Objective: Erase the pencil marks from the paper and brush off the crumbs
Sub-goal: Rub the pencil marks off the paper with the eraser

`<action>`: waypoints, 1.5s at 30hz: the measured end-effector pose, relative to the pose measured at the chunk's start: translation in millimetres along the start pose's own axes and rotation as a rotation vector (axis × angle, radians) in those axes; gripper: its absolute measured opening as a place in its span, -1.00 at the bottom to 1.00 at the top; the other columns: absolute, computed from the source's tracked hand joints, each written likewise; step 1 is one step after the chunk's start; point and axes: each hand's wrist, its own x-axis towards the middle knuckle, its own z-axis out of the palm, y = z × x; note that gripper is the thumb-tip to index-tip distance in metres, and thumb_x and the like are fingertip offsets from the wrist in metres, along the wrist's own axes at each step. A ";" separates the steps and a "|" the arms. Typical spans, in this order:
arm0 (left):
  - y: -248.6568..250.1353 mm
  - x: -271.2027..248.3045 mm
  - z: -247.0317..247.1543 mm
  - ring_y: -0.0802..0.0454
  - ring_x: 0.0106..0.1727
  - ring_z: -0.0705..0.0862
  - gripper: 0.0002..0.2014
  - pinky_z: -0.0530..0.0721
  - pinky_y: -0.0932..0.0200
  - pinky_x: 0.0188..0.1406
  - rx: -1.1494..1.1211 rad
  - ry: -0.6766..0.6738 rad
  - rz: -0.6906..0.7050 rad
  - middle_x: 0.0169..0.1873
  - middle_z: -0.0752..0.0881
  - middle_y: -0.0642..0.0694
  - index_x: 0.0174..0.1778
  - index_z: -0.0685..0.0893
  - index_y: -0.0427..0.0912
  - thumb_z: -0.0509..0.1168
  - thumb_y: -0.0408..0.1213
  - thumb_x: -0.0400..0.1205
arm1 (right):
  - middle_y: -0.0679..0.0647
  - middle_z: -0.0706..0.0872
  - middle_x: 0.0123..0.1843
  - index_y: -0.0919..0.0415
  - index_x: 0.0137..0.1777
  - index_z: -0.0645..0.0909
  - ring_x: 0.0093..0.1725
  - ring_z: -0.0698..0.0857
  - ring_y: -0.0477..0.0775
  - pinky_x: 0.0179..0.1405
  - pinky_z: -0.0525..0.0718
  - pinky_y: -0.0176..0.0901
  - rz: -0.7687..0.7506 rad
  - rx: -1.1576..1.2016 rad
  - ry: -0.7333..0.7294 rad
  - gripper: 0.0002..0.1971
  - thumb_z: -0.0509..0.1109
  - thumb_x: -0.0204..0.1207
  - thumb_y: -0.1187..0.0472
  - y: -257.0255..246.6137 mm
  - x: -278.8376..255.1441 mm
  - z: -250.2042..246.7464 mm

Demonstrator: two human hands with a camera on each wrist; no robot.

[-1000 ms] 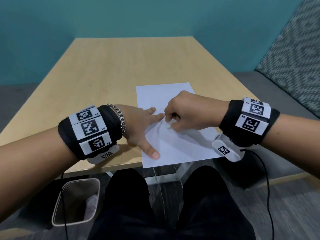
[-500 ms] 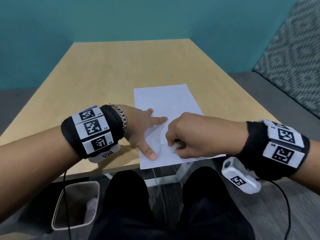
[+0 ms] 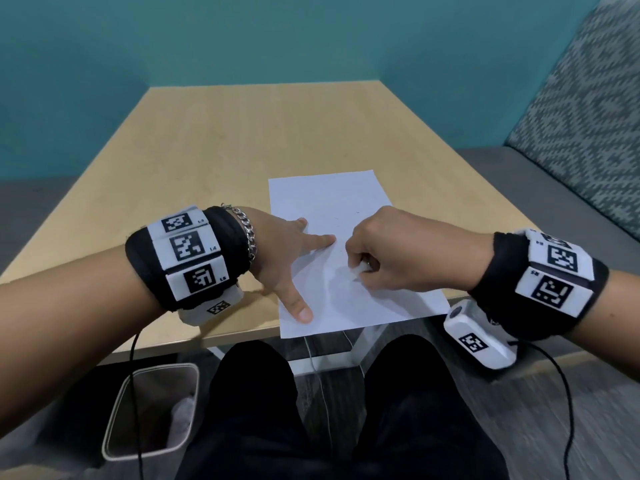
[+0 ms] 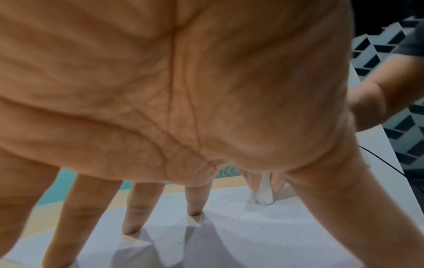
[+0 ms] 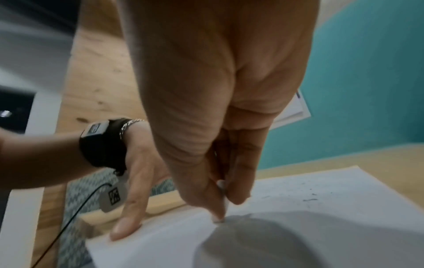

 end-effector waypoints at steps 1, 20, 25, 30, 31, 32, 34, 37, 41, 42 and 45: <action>0.4 0.5 -2.6 -0.18 0.78 0.30 0.41 0.37 -0.29 0.69 -0.005 0.010 0.013 0.87 -0.10 -0.03 0.78 -0.29 0.44 0.41 0.72 0.14 | -0.09 0.74 -0.29 0.07 -0.11 0.78 -0.25 0.64 -0.11 -0.16 0.75 0.04 0.010 0.011 0.002 -0.90 0.43 0.44 0.18 -0.1 0.0 -0.4; 4.0 10.3 -1.5 -0.17 0.65 0.53 0.38 0.42 -0.25 0.66 -0.048 0.045 0.065 0.87 -0.25 -0.03 0.76 -0.30 0.50 0.36 0.76 0.13 | -0.14 0.69 -0.35 0.09 -0.04 0.83 -0.33 0.60 -0.18 -0.18 0.75 -0.01 0.072 -0.008 0.014 -0.83 0.46 0.41 0.21 13.4 8.5 -12.2; 5.7 9.9 -4.2 -0.20 0.63 0.55 0.36 0.44 -0.25 0.64 -0.044 0.032 0.074 0.86 -0.26 -0.10 0.74 -0.32 0.55 0.40 0.73 0.16 | -0.09 0.77 -0.27 0.04 -0.06 0.79 -0.25 0.67 -0.07 -0.20 0.72 -0.07 -0.012 0.038 -0.050 -0.88 0.47 0.43 0.18 -1.6 -3.8 -3.9; 7.6 8.2 -6.1 -0.21 0.65 0.51 0.35 0.45 -0.26 0.63 -0.016 0.017 0.041 0.86 -0.30 -0.06 0.72 -0.38 0.55 0.37 0.74 0.19 | -0.06 0.75 -0.32 0.08 -0.19 0.74 -0.27 0.67 0.00 -0.20 0.74 0.08 0.063 -0.001 0.038 -0.92 0.41 0.41 0.22 15.8 -0.1 -3.2; 7.6 7.6 -6.3 -0.20 0.63 0.53 0.35 0.45 -0.27 0.64 -0.021 0.016 0.044 0.85 -0.30 -0.06 0.72 -0.37 0.56 0.38 0.74 0.18 | -0.05 0.76 -0.30 0.07 -0.18 0.74 -0.25 0.67 0.02 -0.19 0.74 0.09 0.043 -0.008 0.026 -0.92 0.40 0.42 0.20 11.9 -1.0 -1.3; 7.4 7.5 -6.2 -0.19 0.60 0.56 0.35 0.45 -0.27 0.63 -0.029 0.013 0.048 0.86 -0.30 -0.07 0.71 -0.36 0.58 0.39 0.73 0.17 | -0.05 0.76 -0.27 0.06 -0.16 0.73 -0.24 0.67 0.03 -0.18 0.74 0.10 0.016 -0.012 -0.001 -0.92 0.40 0.43 0.19 6.7 -2.6 0.6; 7.5 7.4 -6.3 -0.15 0.55 0.62 0.35 0.45 -0.25 0.63 -0.039 0.008 0.050 0.85 -0.30 -0.06 0.71 -0.35 0.59 0.40 0.73 0.16 | -0.03 0.75 -0.25 0.04 -0.18 0.71 -0.22 0.66 0.03 -0.18 0.73 0.11 -0.001 -0.003 -0.046 -0.94 0.40 0.44 0.19 1.7 -5.7 1.4; 10.1 6.5 -7.8 -0.12 0.58 0.59 0.34 0.43 -0.22 0.65 -0.025 0.006 0.033 0.85 -0.33 -0.03 0.73 -0.37 0.54 0.41 0.69 0.22 | -0.03 0.73 -0.30 0.07 -0.25 0.67 -0.25 0.64 0.05 -0.19 0.74 0.15 0.065 -0.009 -0.001 -0.94 0.39 0.42 0.23 13.7 -4.2 -3.4; 10.0 5.9 -7.6 -0.18 0.68 0.47 0.36 0.41 -0.26 0.67 -0.026 0.014 0.045 0.85 -0.30 -0.05 0.73 -0.34 0.55 0.41 0.71 0.18 | -0.05 0.76 -0.25 0.04 -0.16 0.73 -0.22 0.67 0.01 -0.16 0.74 0.06 0.005 0.002 -0.006 -0.93 0.41 0.43 0.18 1.1 -7.2 1.1; 9.9 6.2 -7.6 -0.19 0.70 0.45 0.37 0.40 -0.27 0.67 -0.028 0.012 0.051 0.85 -0.30 -0.06 0.73 -0.34 0.56 0.41 0.72 0.16 | -0.05 0.77 -0.23 0.03 -0.13 0.74 -0.21 0.67 -0.02 -0.16 0.73 0.03 -0.011 0.021 -0.032 -0.92 0.42 0.44 0.17 -2.9 -9.3 1.9; 10.9 5.0 -8.2 -0.18 0.72 0.42 0.35 0.39 -0.27 0.67 -0.009 0.002 0.033 0.85 -0.31 -0.04 0.74 -0.36 0.51 0.41 0.69 0.23 | -0.07 0.77 -0.27 0.06 -0.12 0.77 -0.25 0.68 -0.04 -0.18 0.74 0.04 0.048 0.039 -0.020 -0.92 0.46 0.43 0.19 8.0 -11.0 -2.5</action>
